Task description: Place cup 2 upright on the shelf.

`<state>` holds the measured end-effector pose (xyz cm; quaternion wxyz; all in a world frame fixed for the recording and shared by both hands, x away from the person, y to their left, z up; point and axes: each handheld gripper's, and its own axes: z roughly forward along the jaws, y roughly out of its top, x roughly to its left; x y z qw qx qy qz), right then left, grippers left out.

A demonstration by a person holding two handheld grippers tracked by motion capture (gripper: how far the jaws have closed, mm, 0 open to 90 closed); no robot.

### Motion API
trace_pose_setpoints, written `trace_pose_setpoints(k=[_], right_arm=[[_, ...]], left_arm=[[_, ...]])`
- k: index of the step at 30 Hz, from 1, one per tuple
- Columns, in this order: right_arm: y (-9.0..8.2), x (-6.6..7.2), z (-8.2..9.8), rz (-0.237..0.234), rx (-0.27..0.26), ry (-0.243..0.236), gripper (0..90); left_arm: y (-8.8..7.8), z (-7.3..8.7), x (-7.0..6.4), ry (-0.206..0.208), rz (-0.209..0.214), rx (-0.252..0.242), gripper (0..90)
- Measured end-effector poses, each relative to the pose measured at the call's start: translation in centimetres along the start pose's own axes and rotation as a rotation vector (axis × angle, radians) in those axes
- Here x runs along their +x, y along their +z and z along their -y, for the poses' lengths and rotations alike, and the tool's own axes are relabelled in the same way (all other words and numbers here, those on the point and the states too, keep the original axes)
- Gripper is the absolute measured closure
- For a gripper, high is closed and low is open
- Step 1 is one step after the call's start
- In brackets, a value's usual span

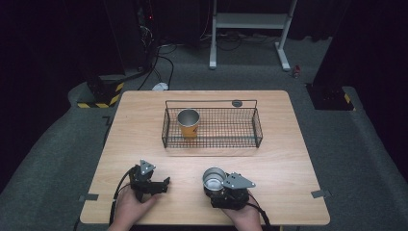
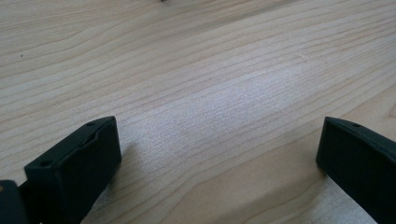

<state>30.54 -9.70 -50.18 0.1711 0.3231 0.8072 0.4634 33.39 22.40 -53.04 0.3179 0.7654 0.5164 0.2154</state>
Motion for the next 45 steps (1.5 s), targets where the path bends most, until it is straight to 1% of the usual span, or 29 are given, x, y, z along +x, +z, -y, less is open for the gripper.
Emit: trace_pose_setpoints(k=[5, 14, 19, 25, 29, 35, 36, 45], right_arm=[[-0.2, -0.5, 0.2, 0.016, -0.001, 0.007, 18.2], [-0.8, -1.7, 0.5, 0.054, -0.009, 0.036, 18.3], [-1.3, -2.2, 0.7, 0.074, -0.014, 0.039, 18.2], [-2.2, -2.9, 1.0, 0.102, -0.024, 0.052, 18.3], [-2.8, -3.5, 1.3, 0.123, -0.031, 0.061, 18.2], [-4.0, -4.7, 1.8, 0.159, -0.045, 0.094, 18.3], [-4.1, -4.9, 1.8, 0.163, -0.048, 0.094, 18.2], [-4.8, -5.6, 2.0, 0.196, -0.062, 0.111, 18.3]], left_arm=[[0.0, 0.0, 0.0, 0.0, 0.0, 0.0, 0.3], [0.0, 0.0, 0.0, 0.0, 0.0, 0.0, 0.3], [0.0, 0.0, 0.0, 0.0, 0.0, -0.001, 0.3], [0.1, -0.1, 0.0, 0.005, -0.002, -0.001, 0.2], [0.2, -0.2, 0.0, 0.0, -0.003, 0.001, 0.2], [0.3, -0.3, 0.1, 0.001, -0.005, 0.001, 0.3], [0.3, -0.3, 0.0, -0.002, -0.004, 0.0, 0.2], [0.3, -0.3, 0.0, -0.002, -0.004, -0.001, 0.3]])
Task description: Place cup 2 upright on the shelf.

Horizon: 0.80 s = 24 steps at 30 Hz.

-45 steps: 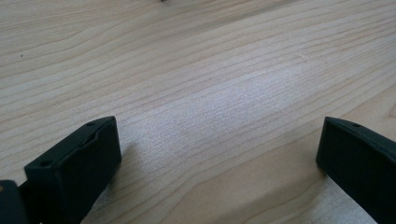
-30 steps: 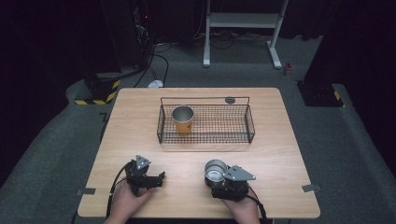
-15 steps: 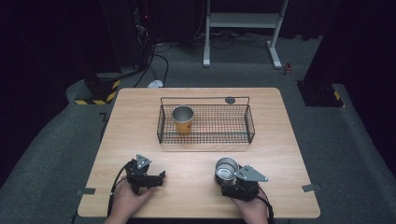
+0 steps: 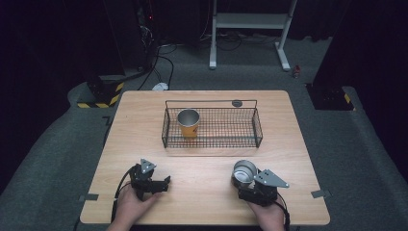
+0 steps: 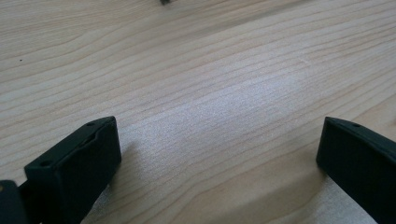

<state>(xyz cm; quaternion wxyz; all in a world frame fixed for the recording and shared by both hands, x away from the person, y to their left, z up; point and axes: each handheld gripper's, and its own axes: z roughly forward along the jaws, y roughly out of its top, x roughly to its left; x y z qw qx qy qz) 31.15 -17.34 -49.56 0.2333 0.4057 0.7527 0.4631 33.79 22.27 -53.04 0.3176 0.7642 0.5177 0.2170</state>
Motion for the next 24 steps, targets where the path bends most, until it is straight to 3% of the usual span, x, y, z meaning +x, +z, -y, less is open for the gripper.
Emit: trace_pose_setpoints(k=[18, 24], right_arm=[[-0.3, -0.6, -1.6, 0.056, -0.055, 0.051, 18.3], [-0.1, -1.0, -2.7, 0.08, -0.03, 0.058, 18.3]], left_arm=[[0.0, 0.0, 0.0, 0.0, 0.0, 0.0, 0.3], [0.0, 0.0, 0.0, -0.001, 0.0, 0.0, 0.3]])
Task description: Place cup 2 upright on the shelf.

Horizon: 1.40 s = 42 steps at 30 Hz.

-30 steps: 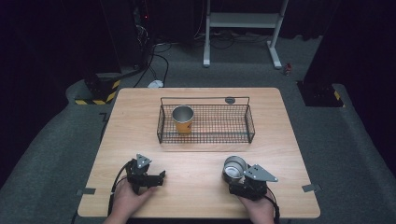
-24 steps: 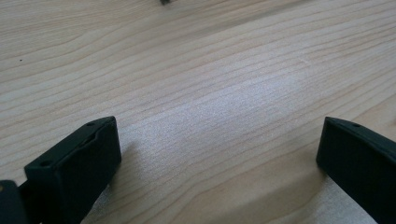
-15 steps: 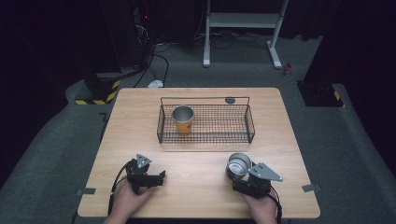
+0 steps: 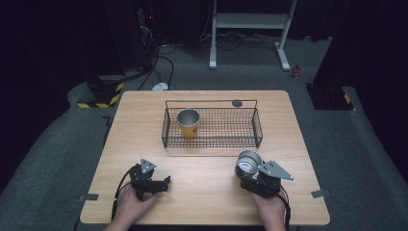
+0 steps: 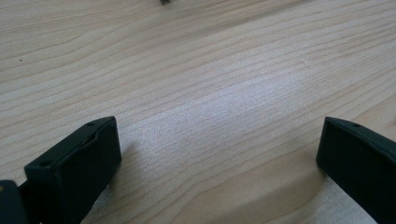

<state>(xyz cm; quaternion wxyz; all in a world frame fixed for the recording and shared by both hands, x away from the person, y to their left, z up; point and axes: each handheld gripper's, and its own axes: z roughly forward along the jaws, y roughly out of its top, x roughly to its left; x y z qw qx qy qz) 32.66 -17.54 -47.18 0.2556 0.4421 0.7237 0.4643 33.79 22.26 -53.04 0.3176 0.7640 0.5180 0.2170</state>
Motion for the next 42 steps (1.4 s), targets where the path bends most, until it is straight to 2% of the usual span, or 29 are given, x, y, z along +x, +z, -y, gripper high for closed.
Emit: trace_pose_setpoints(k=[4, 8, 11, 24, 31, 35, 42], right_arm=[[0.3, 0.2, -1.6, 0.028, -0.016, -0.013, 18.3], [0.8, 0.9, -2.7, 0.045, -0.041, -0.015, 18.3], [1.4, 1.3, -3.1, 0.054, -0.041, -0.011, 18.3], [3.0, 2.3, -4.5, 0.04, -0.029, -0.047, 18.4], [3.8, 1.8, -6.0, 0.033, -0.05, -0.034, 18.4], [4.0, 1.2, -7.0, 0.053, -0.059, -0.035, 18.4], [4.9, 0.4, -8.2, 0.092, -0.039, -0.031, 18.4]], left_arm=[[0.0, 0.0, 0.0, 0.0, 0.0, 0.0, 0.3], [0.0, 0.0, 0.0, 0.0, 0.0, 0.0, 0.3], [0.0, 0.0, 0.0, 0.0, 0.001, 0.001, 0.3], [0.0, 0.0, 0.0, 0.001, 0.0, 0.0, 0.3], [0.0, 0.0, 0.0, 0.001, -0.001, 0.001, 0.3], [0.0, 0.0, 0.0, 0.0, -0.007, 0.003, 0.4], [-0.1, 0.0, 0.0, -0.001, -0.006, 0.002, 0.4]])
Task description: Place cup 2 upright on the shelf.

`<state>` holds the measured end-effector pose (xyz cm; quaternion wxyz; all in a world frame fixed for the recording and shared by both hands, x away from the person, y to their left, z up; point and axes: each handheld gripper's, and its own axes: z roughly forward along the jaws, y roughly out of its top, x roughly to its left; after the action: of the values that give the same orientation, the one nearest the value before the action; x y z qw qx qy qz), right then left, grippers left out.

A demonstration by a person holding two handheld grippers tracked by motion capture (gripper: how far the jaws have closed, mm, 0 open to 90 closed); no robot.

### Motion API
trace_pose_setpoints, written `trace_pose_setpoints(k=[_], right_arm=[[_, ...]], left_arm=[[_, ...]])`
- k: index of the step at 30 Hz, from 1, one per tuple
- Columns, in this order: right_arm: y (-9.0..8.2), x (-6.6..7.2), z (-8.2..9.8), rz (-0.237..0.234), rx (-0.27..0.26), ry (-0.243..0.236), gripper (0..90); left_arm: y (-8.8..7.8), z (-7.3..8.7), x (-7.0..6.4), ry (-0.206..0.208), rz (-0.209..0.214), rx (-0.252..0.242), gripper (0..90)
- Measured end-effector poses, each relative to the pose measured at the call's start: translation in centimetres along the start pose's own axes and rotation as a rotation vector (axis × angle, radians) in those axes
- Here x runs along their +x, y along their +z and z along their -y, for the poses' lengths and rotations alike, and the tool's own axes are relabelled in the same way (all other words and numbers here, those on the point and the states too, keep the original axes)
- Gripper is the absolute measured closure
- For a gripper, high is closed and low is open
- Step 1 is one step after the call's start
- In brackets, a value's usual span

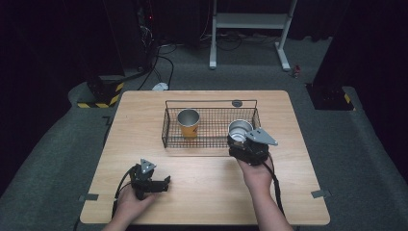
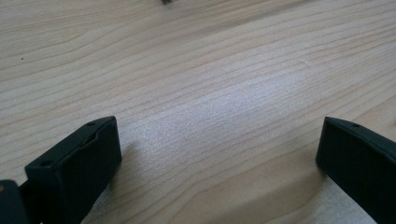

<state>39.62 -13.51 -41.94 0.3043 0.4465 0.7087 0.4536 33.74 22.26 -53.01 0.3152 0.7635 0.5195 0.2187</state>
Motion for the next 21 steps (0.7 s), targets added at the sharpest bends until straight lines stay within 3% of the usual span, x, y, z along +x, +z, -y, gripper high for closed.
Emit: trace_pose_setpoints(k=[21], right_arm=[[3.5, -0.6, -2.1, 0.024, 0.026, 0.036, 18.4]], left_arm=[[0.0, 0.0, 0.0, 0.0, 0.001, 0.0, 0.5]])
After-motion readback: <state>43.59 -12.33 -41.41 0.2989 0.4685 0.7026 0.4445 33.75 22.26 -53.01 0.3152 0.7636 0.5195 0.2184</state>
